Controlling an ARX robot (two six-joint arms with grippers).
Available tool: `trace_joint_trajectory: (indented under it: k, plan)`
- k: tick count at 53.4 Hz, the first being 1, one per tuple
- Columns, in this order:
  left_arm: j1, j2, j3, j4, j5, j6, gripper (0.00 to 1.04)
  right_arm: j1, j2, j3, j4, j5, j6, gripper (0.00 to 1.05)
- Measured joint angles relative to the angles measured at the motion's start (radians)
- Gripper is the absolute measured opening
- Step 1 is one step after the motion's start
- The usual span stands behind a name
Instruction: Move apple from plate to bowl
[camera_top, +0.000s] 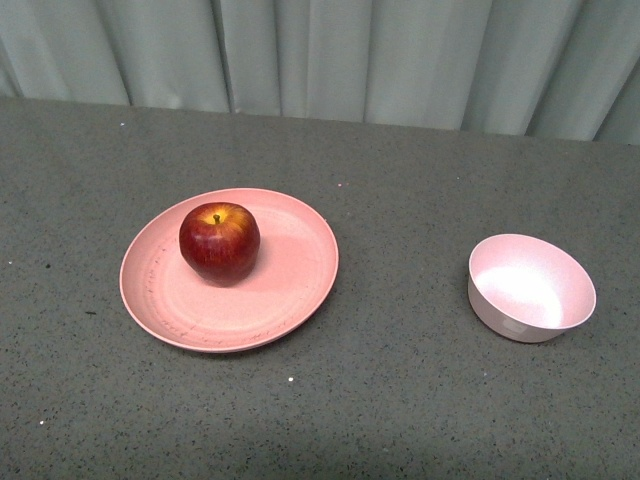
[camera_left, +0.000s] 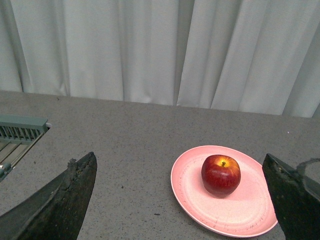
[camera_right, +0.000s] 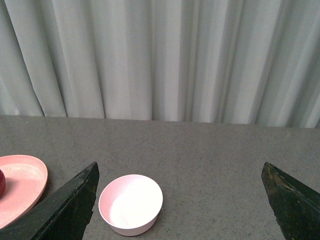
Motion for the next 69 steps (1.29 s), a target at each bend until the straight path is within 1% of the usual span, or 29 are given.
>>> trace_joint_trajectory:
  k: [69]
  plan:
    - [0.0,0.0,0.0,0.0,0.0,0.0,0.98,0.0,0.0,0.0,0.0,0.0,0.0,0.95]
